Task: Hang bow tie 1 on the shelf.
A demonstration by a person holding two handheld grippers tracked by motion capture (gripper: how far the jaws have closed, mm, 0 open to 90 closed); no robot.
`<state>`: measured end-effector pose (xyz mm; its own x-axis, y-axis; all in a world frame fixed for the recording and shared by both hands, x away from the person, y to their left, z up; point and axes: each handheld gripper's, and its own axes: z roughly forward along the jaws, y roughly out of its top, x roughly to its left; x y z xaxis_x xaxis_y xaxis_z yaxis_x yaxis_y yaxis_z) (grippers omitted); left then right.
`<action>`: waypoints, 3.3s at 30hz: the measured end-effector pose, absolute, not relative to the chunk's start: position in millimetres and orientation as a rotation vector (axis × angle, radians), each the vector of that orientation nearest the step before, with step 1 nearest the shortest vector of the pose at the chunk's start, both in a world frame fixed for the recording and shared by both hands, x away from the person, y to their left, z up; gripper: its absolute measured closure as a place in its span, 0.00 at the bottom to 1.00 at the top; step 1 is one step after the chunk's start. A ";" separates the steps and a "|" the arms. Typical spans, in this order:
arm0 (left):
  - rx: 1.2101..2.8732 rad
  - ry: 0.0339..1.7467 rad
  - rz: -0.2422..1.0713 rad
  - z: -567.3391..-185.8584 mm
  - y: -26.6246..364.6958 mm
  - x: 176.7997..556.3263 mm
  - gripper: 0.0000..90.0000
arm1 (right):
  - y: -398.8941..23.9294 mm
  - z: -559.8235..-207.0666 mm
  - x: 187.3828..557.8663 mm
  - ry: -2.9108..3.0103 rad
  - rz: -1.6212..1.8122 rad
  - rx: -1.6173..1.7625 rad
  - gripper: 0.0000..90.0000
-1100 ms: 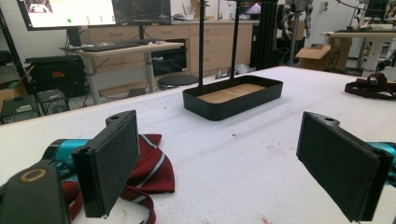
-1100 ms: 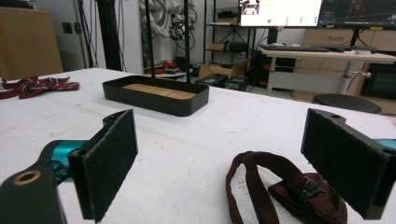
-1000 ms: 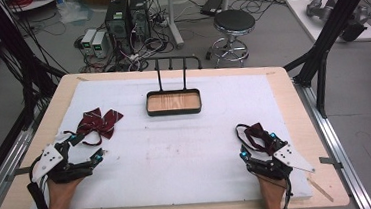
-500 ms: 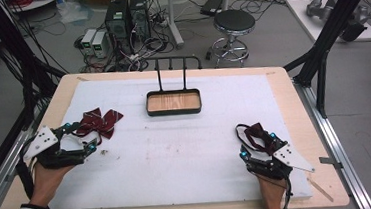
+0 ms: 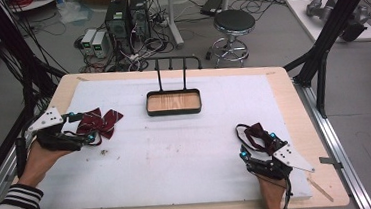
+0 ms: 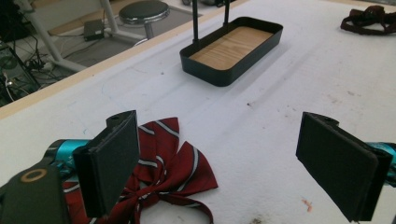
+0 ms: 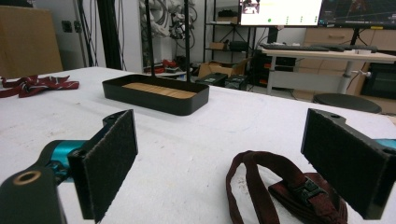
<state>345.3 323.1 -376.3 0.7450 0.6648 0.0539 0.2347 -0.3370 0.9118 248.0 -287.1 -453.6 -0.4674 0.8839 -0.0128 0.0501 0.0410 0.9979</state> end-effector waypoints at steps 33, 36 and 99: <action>2.250 0.642 0.424 -380.0 329.3 411.6 0.26 | -286.9 -453.6 247.4 1.614 1.510 0.971 0.11; 2.292 0.628 0.417 -381.8 325.9 416.0 0.26 | -286.9 -453.6 247.3 1.614 1.509 0.972 0.11; 2.675 0.433 0.352 -409.7 317.4 442.1 0.63 | -287.8 -453.7 247.8 1.607 1.512 0.972 0.11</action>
<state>442.1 317.4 -409.7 0.9200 0.3490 0.1786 0.2465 -0.8693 0.4285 247.8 -287.8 -453.7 -0.4615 0.8871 -0.0036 0.0501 0.0302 0.9983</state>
